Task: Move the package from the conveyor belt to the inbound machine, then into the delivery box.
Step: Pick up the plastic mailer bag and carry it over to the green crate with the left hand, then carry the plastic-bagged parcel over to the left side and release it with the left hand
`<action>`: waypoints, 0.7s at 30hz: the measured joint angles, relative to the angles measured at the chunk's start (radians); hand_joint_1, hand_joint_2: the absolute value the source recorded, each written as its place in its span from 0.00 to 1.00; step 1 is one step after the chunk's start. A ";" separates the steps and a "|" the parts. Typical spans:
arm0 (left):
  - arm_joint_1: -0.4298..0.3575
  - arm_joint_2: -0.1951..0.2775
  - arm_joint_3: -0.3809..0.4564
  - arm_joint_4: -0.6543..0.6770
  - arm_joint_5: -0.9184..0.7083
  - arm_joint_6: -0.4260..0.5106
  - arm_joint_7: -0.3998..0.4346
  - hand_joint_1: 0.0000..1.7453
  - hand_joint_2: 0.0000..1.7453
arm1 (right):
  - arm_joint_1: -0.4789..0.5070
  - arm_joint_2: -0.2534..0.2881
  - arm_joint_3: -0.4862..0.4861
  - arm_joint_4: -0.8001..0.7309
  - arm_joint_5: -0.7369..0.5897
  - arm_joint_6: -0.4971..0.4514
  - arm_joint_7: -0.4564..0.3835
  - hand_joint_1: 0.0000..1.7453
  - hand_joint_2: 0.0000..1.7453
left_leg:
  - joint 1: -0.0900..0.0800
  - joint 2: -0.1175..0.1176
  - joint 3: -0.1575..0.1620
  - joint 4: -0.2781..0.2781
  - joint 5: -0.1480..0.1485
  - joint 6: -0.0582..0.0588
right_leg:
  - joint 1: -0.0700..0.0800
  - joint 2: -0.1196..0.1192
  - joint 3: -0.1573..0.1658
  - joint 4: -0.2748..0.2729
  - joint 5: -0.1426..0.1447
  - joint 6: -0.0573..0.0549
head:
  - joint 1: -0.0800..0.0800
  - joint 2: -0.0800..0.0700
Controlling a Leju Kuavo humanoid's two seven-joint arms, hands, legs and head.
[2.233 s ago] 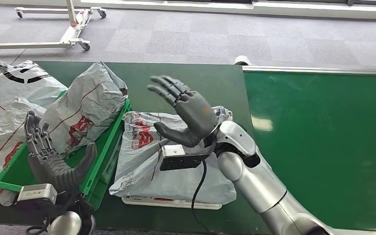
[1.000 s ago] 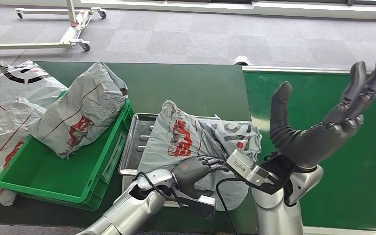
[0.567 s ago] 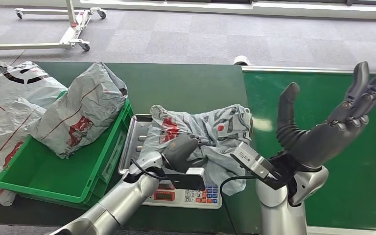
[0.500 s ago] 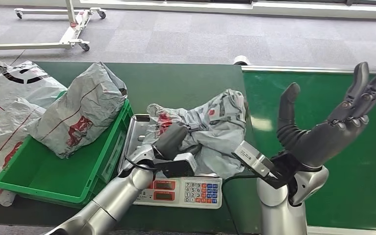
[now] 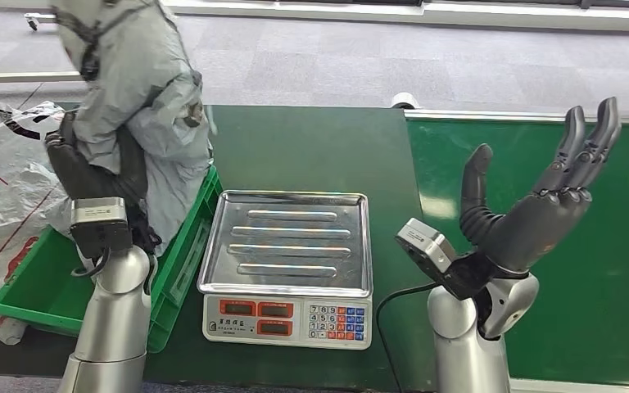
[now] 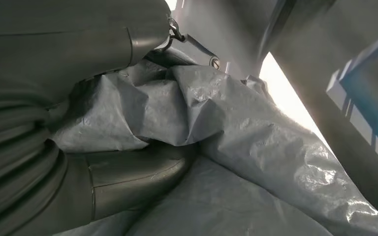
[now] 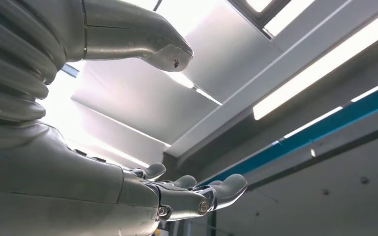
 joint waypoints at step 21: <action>-0.214 -0.032 0.170 0.453 -1.020 0.102 0.534 1.00 1.00 | -0.001 0.000 0.011 0.038 0.008 0.001 0.000 0.00 1.00 | 0.000 0.000 0.001 0.000 0.002 -0.001 | 0.000 0.001 -0.001 0.000 0.002 -0.001 | 0.000 0.000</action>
